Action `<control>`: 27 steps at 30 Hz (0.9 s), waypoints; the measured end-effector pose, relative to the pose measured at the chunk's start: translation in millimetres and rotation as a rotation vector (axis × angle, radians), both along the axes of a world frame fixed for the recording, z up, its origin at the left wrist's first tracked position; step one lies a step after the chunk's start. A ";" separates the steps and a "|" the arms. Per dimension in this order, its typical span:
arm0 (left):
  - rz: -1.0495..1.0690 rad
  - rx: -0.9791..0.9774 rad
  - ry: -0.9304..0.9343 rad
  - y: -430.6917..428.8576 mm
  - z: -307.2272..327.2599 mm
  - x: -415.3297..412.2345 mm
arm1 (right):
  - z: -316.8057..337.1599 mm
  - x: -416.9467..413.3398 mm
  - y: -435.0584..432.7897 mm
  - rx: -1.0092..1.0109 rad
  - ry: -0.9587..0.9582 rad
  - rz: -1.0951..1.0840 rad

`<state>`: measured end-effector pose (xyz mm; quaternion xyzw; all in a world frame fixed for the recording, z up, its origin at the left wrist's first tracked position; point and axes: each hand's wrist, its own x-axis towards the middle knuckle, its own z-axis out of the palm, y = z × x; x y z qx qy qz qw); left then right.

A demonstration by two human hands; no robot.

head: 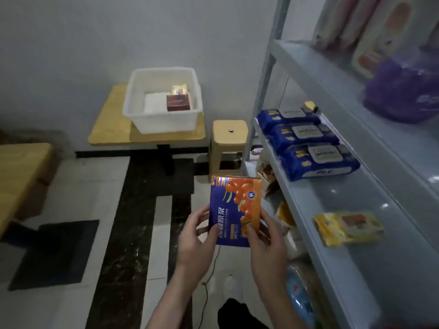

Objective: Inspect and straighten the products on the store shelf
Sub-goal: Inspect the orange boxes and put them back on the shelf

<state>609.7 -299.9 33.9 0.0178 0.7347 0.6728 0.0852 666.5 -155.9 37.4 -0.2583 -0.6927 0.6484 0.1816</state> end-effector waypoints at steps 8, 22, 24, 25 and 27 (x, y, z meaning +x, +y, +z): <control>0.188 -0.036 0.047 30.7 28.2 -112.6 | 13.8 -143.7 33.4 -0.013 0.017 0.187; 0.343 -0.041 0.036 -15.9 14.0 -346.7 | 2.7 -396.3 -9.9 -0.068 0.047 0.299; 0.350 -0.063 0.043 -37.5 17.5 -383.2 | 5.4 -434.4 -32.6 -0.088 0.038 0.312; 0.354 -0.066 0.047 -48.0 19.3 -400.7 | 8.0 -452.4 -43.4 -0.085 0.039 0.322; 0.362 -0.058 0.037 -66.1 20.8 -434.9 | 10.7 -487.1 -61.7 -0.079 0.045 0.335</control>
